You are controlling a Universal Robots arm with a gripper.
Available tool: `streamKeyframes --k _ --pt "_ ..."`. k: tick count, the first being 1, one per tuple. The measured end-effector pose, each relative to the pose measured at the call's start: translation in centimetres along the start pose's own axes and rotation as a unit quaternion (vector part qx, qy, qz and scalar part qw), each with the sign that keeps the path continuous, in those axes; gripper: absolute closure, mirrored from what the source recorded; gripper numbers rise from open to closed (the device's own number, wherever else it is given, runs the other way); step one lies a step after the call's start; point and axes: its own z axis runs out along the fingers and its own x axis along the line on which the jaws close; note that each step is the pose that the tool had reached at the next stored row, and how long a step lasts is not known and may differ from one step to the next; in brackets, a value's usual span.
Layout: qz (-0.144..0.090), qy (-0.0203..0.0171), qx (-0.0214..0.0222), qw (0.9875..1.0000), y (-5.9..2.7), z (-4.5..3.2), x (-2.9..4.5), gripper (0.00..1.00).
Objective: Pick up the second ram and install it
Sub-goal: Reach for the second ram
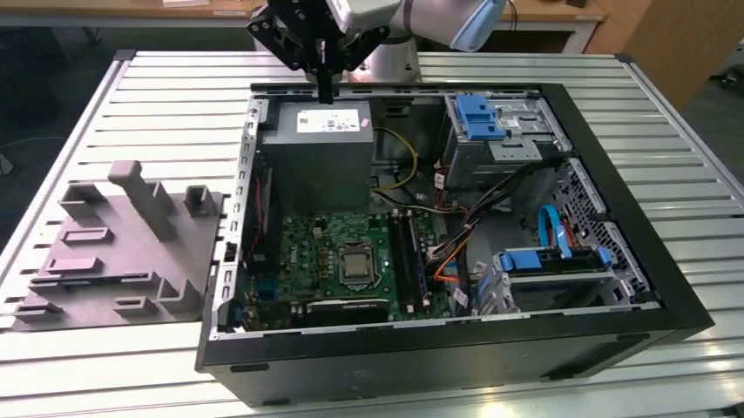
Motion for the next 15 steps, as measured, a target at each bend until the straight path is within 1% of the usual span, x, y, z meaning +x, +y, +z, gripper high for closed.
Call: streamKeyframes --k 3,7,9,15 --pt "0.000 0.0000 0.0000 1.0000 0.00 0.00 0.10 0.90" --pt "0.000 0.0000 0.0000 1.0000 -0.05 -0.02 0.62 0.90" --pt "0.000 0.0000 0.0000 1.0000 -0.08 -0.03 1.01 0.90" --pt "0.000 0.0000 0.0000 1.0000 -0.19 -0.06 2.56 0.90"
